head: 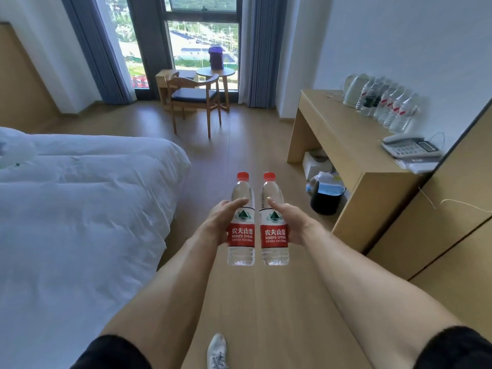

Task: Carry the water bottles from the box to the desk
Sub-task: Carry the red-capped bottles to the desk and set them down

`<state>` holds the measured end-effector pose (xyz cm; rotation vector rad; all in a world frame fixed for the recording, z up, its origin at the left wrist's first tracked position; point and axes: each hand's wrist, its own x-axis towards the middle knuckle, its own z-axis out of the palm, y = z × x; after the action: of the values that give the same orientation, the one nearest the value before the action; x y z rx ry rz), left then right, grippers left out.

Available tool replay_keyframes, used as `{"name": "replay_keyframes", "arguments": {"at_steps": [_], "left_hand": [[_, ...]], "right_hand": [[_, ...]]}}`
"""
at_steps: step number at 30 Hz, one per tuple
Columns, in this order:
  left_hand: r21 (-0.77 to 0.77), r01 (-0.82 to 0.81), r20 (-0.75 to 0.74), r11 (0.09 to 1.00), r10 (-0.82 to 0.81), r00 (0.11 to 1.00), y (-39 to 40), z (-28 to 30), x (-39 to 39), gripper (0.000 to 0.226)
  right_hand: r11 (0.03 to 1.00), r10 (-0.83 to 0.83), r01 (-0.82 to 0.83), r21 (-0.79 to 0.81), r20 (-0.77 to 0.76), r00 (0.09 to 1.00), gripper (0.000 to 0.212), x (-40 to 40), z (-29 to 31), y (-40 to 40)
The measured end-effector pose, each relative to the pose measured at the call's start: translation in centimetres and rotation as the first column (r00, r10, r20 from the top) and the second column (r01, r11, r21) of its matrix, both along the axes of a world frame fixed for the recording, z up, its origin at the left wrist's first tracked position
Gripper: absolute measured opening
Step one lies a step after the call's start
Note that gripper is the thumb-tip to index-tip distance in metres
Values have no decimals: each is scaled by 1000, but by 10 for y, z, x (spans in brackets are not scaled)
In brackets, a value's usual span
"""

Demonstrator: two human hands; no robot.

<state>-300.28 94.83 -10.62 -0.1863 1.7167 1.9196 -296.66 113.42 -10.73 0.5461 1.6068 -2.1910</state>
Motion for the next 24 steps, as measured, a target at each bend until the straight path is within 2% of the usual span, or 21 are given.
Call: {"name": "replay_keyframes", "arguments": {"at_steps": [8,15,24], "left_hand": [[5,81,1,997,-81,997,17,6,-161,59],[51,135,16,989,-136,991,44,6,-257,56],[54,132,-4,990,-132,991,93,-4,-369,54]], "right_hand": [[993,-114,114,15,3,993,51,-135,9,12],[981,-193,193,-38,-14,981,49,-216,12,30],[982,-119,117,-148,-6,993,54,-329,0,72]]}}
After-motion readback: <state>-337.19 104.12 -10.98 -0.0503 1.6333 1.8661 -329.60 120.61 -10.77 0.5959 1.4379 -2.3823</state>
